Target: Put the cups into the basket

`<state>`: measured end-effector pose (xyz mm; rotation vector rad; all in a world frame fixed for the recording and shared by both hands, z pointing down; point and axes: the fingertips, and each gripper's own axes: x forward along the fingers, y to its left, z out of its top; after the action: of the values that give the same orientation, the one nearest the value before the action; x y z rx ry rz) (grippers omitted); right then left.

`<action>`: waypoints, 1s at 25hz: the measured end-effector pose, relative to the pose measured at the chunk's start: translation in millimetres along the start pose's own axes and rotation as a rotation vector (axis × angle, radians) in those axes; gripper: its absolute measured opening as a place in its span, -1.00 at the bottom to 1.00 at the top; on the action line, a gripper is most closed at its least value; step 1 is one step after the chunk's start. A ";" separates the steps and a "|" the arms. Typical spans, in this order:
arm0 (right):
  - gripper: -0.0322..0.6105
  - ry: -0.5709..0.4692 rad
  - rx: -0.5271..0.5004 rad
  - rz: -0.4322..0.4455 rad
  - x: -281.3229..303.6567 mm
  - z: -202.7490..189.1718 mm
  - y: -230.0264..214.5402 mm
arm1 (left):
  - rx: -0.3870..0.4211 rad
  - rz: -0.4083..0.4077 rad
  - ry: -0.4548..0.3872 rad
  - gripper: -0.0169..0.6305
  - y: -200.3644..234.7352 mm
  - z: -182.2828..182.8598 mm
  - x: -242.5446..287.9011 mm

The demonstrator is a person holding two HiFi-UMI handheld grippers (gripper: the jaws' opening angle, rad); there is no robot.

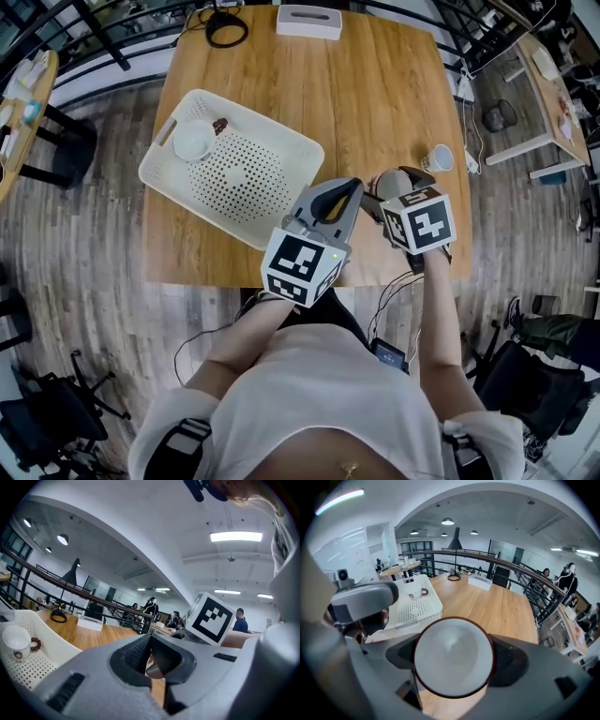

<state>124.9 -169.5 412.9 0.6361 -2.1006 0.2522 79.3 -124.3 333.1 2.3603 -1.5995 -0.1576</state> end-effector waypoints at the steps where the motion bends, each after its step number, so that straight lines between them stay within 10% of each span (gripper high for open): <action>1: 0.43 -0.016 -0.022 0.021 -1.0 11.5 7.5 | 0.008 0.023 -0.013 -0.92 7.2 5.9 -5.5; 25: 0.43 -0.144 -0.464 0.372 42.4 146.1 211.9 | 0.083 0.578 -0.127 -0.92 156.5 54.1 -181.8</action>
<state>-110.7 -63.9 375.7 -0.0142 -2.2987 -0.0823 -142.6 -19.8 315.0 1.8701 -2.3097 -0.1194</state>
